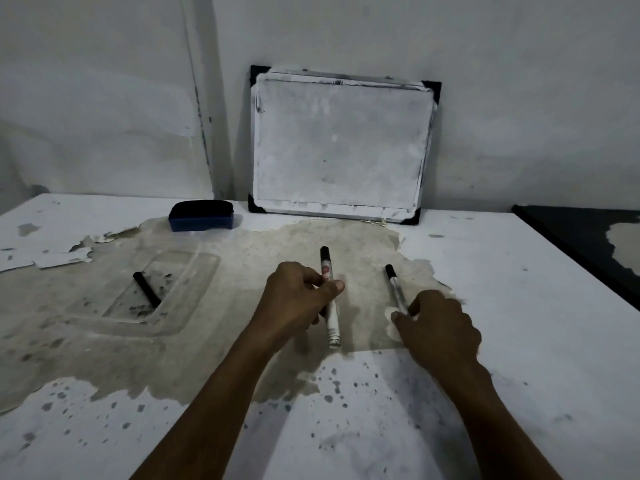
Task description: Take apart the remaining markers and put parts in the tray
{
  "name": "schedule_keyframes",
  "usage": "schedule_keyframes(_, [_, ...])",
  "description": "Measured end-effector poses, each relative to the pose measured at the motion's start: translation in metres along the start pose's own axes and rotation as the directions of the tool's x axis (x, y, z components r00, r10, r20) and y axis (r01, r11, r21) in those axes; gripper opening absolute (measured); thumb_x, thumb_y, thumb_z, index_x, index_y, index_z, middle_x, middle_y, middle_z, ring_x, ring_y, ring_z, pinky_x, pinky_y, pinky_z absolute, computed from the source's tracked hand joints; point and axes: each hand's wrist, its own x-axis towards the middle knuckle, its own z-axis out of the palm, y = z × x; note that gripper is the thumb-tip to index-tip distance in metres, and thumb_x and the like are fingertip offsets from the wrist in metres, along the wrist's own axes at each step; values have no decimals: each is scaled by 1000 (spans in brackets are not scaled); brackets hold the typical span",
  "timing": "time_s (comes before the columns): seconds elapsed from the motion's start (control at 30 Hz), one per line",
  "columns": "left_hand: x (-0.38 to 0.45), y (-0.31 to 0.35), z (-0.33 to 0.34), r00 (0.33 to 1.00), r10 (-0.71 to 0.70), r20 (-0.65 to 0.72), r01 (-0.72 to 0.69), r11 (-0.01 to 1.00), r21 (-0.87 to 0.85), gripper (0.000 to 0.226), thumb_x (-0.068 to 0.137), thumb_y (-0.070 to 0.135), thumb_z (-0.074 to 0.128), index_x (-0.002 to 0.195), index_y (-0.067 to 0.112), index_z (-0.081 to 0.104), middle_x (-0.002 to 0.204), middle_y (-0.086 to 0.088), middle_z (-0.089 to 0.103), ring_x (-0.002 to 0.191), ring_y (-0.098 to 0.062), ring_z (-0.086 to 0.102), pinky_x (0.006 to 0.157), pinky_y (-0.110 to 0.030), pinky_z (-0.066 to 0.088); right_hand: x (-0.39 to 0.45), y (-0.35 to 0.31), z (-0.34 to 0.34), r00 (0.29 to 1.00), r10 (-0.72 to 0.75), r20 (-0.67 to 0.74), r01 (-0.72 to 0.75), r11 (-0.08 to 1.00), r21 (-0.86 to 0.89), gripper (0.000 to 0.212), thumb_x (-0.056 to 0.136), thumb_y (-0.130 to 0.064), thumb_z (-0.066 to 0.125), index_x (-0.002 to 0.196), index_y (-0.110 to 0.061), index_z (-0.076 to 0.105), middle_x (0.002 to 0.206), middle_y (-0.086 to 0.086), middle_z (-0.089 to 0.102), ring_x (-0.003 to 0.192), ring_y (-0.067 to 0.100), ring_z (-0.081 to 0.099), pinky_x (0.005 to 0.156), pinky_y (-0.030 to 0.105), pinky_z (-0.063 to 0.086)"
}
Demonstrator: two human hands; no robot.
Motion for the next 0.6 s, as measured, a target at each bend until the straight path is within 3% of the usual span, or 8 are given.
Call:
schedule_keyframes(0.13, [13, 9, 34, 999, 21, 36, -29, 972, 234, 31, 81, 32, 75, 75, 2, 74, 57, -5, 68, 42, -7, 61, 41, -19, 44, 8, 13, -1, 996, 64, -55, -53, 981, 186, 21, 79, -38, 65, 75, -17, 65, 78, 5, 64, 73, 29, 61, 63, 30, 44])
schedule_keyframes(0.27, [30, 17, 72, 997, -17, 77, -14, 924, 383, 30, 78, 33, 77, 76, 6, 63, 73, -7, 65, 63, -18, 63, 52, -24, 41, 12, 30, -13, 991, 69, -117, 2, 854, 521, 27, 81, -30, 67, 57, -18, 66, 57, 0, 65, 61, 21, 63, 53, 27, 41])
schedule_keyframes(0.37, [38, 24, 96, 994, -36, 99, -16, 881, 472, 30, 76, 28, 76, 79, 14, 49, 94, -13, 63, 82, -29, 65, 59, -30, 43, 10, 39, -22, 988, 41, -149, 76, 711, 699, 24, 83, -24, 68, 59, -21, 69, 55, 2, 67, 54, 18, 61, 56, 32, 49])
schedule_keyframes(0.43, [41, 26, 106, 994, -29, 104, -32, 842, 539, 30, 76, 23, 71, 82, 18, 43, 102, -13, 57, 89, -31, 61, 62, -31, 42, 9, 42, -24, 990, 56, -127, 64, 629, 775, 22, 84, -23, 68, 63, -19, 71, 54, 4, 66, 48, 14, 56, 46, 26, 46])
schedule_keyframes(0.5, [43, 26, 114, 995, -20, 95, -41, 800, 598, 30, 76, 22, 69, 85, 18, 41, 104, -12, 55, 91, -31, 60, 65, -32, 42, 10, 45, -26, 994, 72, -83, 28, 564, 825, 16, 85, -22, 68, 71, -15, 73, 54, 4, 66, 45, 8, 55, 41, 17, 41])
schedule_keyframes(0.6, [43, 24, 121, 998, -3, 67, -40, 777, 628, 33, 75, 24, 72, 85, 18, 41, 103, -11, 57, 90, -30, 61, 65, -33, 44, 12, 46, -27, 997, 69, -32, -7, 508, 861, 16, 86, -22, 66, 76, -12, 73, 56, 6, 68, 45, 11, 56, 41, 17, 40])
